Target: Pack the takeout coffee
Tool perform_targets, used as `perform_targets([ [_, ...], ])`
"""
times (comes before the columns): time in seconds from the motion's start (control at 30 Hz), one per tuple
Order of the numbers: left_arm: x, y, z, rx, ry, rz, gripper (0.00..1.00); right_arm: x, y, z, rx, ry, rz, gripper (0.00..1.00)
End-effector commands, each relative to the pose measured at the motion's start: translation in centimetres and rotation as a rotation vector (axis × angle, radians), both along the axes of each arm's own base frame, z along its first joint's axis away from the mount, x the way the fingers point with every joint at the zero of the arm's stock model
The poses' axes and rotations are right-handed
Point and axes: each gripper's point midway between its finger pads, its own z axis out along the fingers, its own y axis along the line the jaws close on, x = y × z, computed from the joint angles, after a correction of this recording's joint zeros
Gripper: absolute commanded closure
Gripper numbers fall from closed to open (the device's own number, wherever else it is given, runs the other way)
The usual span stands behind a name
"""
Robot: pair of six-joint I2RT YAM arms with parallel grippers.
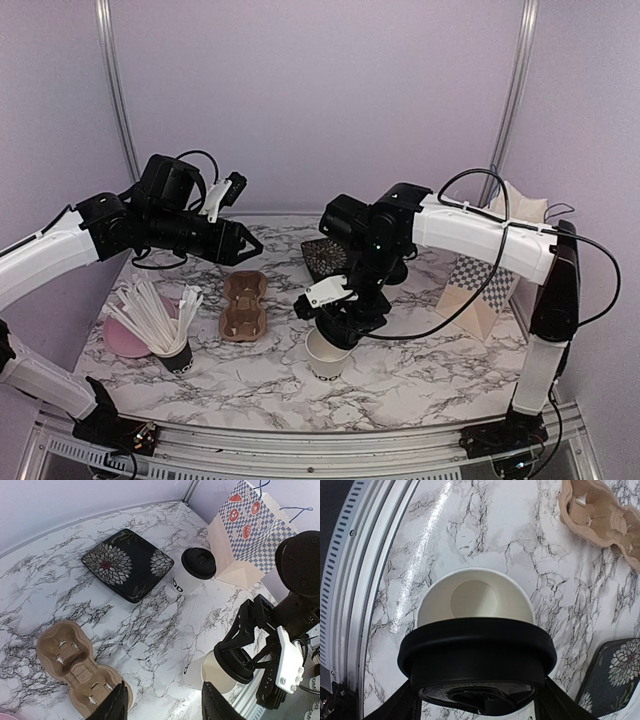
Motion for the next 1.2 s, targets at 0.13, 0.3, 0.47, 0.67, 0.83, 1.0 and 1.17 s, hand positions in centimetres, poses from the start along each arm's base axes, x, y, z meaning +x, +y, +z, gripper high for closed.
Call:
perform_targets([
  [0.13,-0.2,-0.1,0.9,-0.020,-0.028,-0.015,0.49,-0.2,0.4,0.3,0.004,0.000,-0.001,0.30],
  [0.3,-0.2,-0.1,0.8,-0.016,-0.033,-0.018,0.49,-0.2,0.5,-0.1,-0.005,0.012,0.000,0.29],
  [0.47,-0.2,-0.1,0.6,-0.010,-0.032,-0.016,0.49,-0.2,0.6,-0.4,-0.009,0.021,-0.002,0.29],
  [0.67,-0.2,0.0,0.1,-0.002,-0.024,-0.016,0.49,-0.2,0.8,-0.5,-0.010,0.029,-0.003,0.29],
  [0.83,-0.2,0.0,0.0,0.000,-0.023,-0.015,0.49,-0.2,1.0,-0.7,-0.013,0.033,-0.003,0.29],
  [1.0,-0.2,0.0,0.0,-0.001,-0.023,-0.016,0.49,0.0,1.0,-0.3,-0.011,0.016,-0.003,0.29],
  [1.17,-0.2,0.0,0.1,-0.001,-0.025,-0.016,0.48,0.0,0.9,0.5,0.006,-0.001,0.003,0.29],
])
